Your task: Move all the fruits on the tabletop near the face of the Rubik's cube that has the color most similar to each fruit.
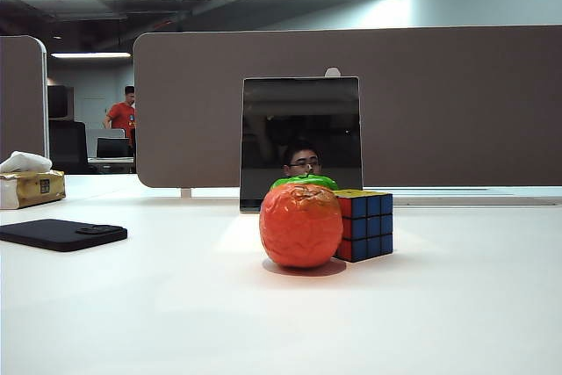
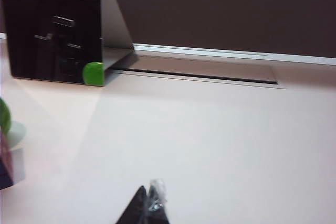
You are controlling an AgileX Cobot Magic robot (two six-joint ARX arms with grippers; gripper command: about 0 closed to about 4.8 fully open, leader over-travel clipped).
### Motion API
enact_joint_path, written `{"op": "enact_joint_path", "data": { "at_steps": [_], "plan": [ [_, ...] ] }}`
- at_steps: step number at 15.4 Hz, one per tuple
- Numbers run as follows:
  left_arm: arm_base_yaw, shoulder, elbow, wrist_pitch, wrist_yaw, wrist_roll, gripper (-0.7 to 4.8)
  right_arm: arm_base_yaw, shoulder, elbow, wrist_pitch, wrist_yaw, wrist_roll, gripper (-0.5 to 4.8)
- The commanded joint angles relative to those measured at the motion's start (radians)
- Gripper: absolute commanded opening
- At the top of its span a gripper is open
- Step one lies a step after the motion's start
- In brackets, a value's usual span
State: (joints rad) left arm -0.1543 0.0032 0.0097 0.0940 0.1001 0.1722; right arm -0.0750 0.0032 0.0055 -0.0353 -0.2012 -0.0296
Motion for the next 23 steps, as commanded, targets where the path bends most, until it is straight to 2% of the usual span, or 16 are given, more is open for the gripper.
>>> {"op": "enact_joint_path", "data": {
  "at_steps": [1, 3, 5, 6, 7, 11, 12, 16, 17, 21, 23],
  "plan": [
    [0.001, 0.0, 0.001, 0.014, -0.054, 0.006, -0.05, 0.0, -0.001, -0.005, 0.017, -0.042, 0.004, -0.01],
    [0.001, 0.001, 0.001, -0.009, -0.059, -0.031, -0.05, 0.0, -0.001, -0.005, 0.021, -0.041, 0.004, -0.01],
    [0.001, 0.001, 0.001, -0.018, -0.058, -0.032, -0.05, 0.0, -0.001, -0.005, 0.032, -0.038, 0.004, -0.01],
    [0.001, 0.001, 0.001, -0.022, -0.058, -0.052, -0.05, 0.0, -0.001, -0.005, 0.048, -0.011, 0.004, -0.01],
    [0.001, 0.0, 0.001, -0.028, -0.149, -0.137, -0.05, 0.0, -0.001, -0.004, 0.075, 0.225, 0.02, -0.01],
    [0.001, 0.0, 0.001, -0.028, -0.147, -0.137, -0.05, 0.0, -0.001, -0.004, 0.062, 0.219, -0.018, -0.01],
    [0.001, 0.0, 0.001, -0.028, -0.145, -0.137, -0.05, 0.0, -0.001, -0.004, 0.062, 0.175, -0.024, -0.01],
    [0.001, 0.0, 0.001, -0.028, -0.137, -0.147, -0.05, 0.0, -0.001, -0.005, 0.062, 0.172, -0.023, -0.01],
    [0.001, 0.0, 0.001, -0.031, -0.066, -0.145, -0.05, 0.0, -0.001, -0.005, 0.063, 0.138, -0.023, -0.01],
    [0.001, 0.0, 0.001, -0.034, -0.05, -0.138, -0.05, 0.0, -0.001, -0.005, 0.063, 0.116, -0.023, -0.01],
    [0.001, 0.001, 0.001, -0.034, 0.011, -0.118, -0.05, 0.0, -0.001, -0.005, 0.063, 0.114, -0.022, -0.01]
  ]
}}
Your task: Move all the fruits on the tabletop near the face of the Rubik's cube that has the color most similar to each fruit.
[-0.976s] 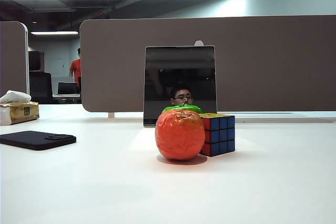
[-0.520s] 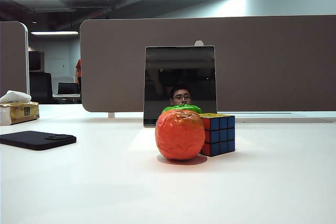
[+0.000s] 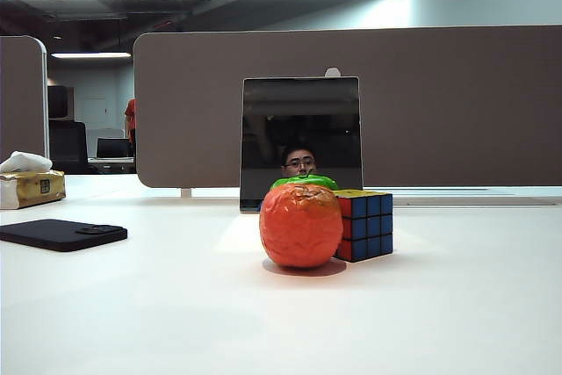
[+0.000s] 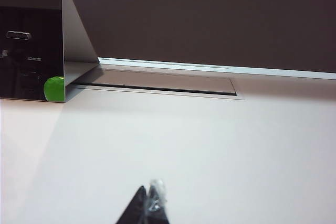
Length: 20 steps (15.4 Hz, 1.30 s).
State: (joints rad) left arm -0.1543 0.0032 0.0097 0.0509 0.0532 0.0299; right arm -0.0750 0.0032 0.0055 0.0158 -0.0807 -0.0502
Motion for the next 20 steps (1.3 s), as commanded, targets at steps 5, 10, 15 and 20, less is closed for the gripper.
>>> {"op": "enact_joint_path", "data": {
  "at_steps": [5, 10, 15, 20],
  "plan": [
    [0.015, 0.001, 0.001, 0.011, -0.031, 0.026, -0.05, -0.001, -0.001, -0.004, 0.022, -0.008, 0.024, -0.01],
    [0.139, 0.0, 0.001, 0.027, 0.033, -0.006, -0.05, -0.001, -0.001, -0.004, 0.022, -0.008, 0.024, -0.01],
    [0.223, 0.0, 0.002, 0.008, 0.147, -0.012, -0.05, 0.0, -0.001, -0.004, 0.019, -0.008, 0.024, -0.01],
    [0.111, 0.0, 0.002, 0.008, 0.035, -0.037, -0.05, 0.0, -0.001, -0.004, 0.018, -0.008, 0.024, -0.01]
  ]
}}
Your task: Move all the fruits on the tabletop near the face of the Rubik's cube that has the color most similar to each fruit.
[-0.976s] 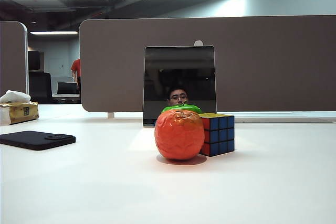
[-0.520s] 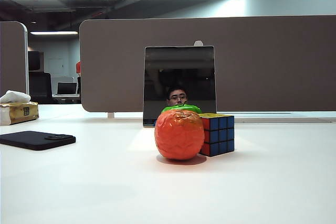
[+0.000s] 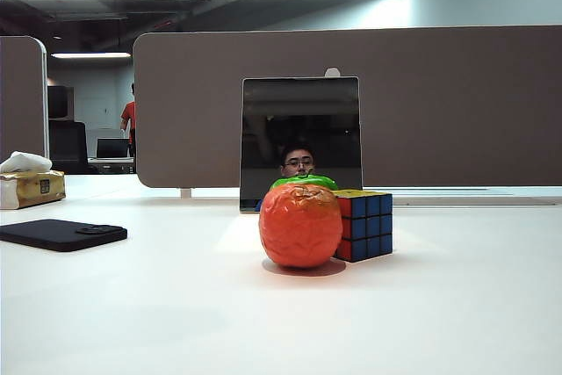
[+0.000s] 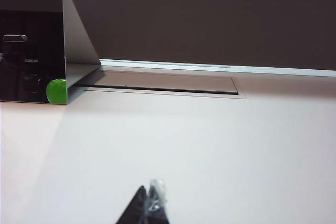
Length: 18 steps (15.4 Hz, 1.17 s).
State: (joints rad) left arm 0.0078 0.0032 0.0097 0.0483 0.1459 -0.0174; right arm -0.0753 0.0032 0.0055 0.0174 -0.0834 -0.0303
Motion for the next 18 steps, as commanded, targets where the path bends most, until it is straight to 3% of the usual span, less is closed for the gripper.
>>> {"op": "enact_joint_path", "data": {
  "at_steps": [1, 4, 18],
  "plan": [
    [-0.065, 0.0, 0.002, 0.01, -0.078, 0.014, -0.05, 0.0, -0.001, -0.004, 0.017, -0.005, 0.004, -0.01],
    [-0.094, 0.0, 0.002, 0.009, -0.134, 0.017, -0.05, 0.0, -0.001, -0.004, 0.017, -0.005, 0.004, -0.01],
    [-0.092, 0.0, 0.002, -0.01, -0.131, 0.017, -0.05, 0.0, -0.001, -0.004, 0.016, -0.005, 0.004, 0.0]
  ]
}}
